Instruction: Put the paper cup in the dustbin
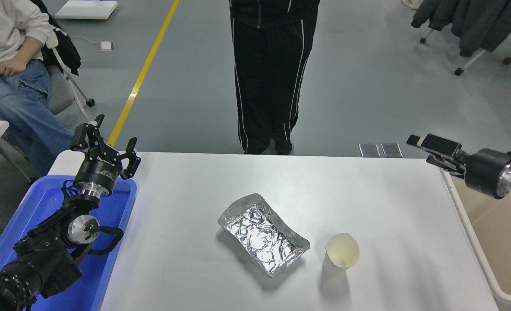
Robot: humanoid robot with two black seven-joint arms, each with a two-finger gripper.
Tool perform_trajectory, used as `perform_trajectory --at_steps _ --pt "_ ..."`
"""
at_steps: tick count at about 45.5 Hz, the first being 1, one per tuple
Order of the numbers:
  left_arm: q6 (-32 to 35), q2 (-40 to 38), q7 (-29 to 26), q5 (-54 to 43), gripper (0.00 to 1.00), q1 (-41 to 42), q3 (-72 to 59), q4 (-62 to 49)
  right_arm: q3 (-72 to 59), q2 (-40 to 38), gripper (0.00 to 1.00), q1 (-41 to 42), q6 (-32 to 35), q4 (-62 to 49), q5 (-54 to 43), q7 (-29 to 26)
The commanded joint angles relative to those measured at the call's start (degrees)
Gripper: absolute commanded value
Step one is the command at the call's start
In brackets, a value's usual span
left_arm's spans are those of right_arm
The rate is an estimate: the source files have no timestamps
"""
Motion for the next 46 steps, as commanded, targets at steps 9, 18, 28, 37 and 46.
perform_trajectory --at_steps 9,18,28,37,46 --pt "0.00 0.00 0.00 -0.01 1.00 0.00 0.04 0.06 -22.85 18.24 0.99 10.46 0.99 2.01 3.41 -8.50" --pt "0.00 0.00 0.00 -0.01 1.00 0.00 -0.05 -0.03 -26.19 23.95 0.99 11.78 0.82 1.75 3.77 -8.94" --pt "0.00 0.00 0.00 -0.01 1.00 0.00 -0.05 -0.03 -28.65 28.88 0.99 9.76 -3.22 0.51 3.85 -9.29" --pt "0.00 0.00 0.00 -0.01 1.00 0.00 -0.05 -0.03 -28.92 31.34 0.99 7.74 -5.42 0.42 7.63 -10.17" --pt "0.00 0.00 0.00 -0.01 1.00 0.00 -0.05 -0.03 -29.01 32.83 0.98 6.42 -7.53 0.08 8.69 -10.26"
